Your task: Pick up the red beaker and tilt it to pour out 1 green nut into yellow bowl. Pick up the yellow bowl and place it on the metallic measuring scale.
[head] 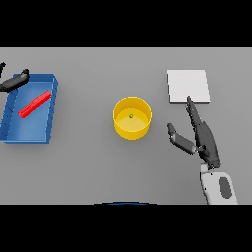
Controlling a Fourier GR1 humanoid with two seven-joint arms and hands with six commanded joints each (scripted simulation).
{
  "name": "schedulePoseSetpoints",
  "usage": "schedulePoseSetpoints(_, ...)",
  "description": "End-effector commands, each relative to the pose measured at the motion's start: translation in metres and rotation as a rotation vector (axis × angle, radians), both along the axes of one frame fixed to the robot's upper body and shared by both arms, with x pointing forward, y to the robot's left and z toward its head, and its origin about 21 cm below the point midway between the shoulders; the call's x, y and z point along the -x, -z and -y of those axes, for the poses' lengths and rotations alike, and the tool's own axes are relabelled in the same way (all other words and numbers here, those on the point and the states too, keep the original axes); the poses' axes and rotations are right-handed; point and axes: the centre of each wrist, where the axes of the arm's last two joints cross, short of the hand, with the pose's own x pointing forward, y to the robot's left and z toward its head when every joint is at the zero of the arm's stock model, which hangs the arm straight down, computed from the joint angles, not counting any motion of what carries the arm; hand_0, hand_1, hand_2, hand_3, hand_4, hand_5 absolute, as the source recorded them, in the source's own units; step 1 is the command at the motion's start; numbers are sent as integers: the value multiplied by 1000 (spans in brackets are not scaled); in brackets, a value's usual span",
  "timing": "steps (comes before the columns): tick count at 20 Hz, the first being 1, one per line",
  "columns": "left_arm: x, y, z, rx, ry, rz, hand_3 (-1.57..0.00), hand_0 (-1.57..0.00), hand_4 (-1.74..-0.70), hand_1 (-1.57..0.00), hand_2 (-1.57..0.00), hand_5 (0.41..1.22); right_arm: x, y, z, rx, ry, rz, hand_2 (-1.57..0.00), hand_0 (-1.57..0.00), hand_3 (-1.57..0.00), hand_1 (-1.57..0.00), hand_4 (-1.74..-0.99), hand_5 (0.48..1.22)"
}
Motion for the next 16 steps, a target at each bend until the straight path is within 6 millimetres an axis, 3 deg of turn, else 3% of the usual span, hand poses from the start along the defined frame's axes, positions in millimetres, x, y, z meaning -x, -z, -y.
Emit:
schedulePoseSetpoints(1,0,3,1,-8,0,13,-39,-83,-738,-70,-63,656,-2,-1,-2,-16,-4,-8,1,1,1,1,-1290,714)
schedulePoseSetpoints(4,-3,4,6,14,1,61,-19,-42,-728,-36,-32,664,-5,-7,-5,42,2,-18,1,1,1,1,-1281,688)
schedulePoseSetpoints(6,-1,4,3,25,2,86,-12,-27,-718,-22,-20,675,-13,-18,-7,151,-4,-10,1,1,1,1,-1222,662)
schedulePoseSetpoints(8,1,1,4,37,4,105,-7,-17,-720,-14,-12,685,-24,-26,-7,188,-120,42,1,-13,1,1,-1167,672)
schedulePoseSetpoints(12,4,3,7,59,10,114,-2,-6,-738,-5,-5,709,-47,-48,-14,385,-325,99,1,-5,1,1,-1254,666)
schedulePoseSetpoints(16,4,3,5,62,17,123,0,-2,-746,-2,-1,709,-64,-59,-37,678,-458,121,1,-1,1,1,-1234,627)
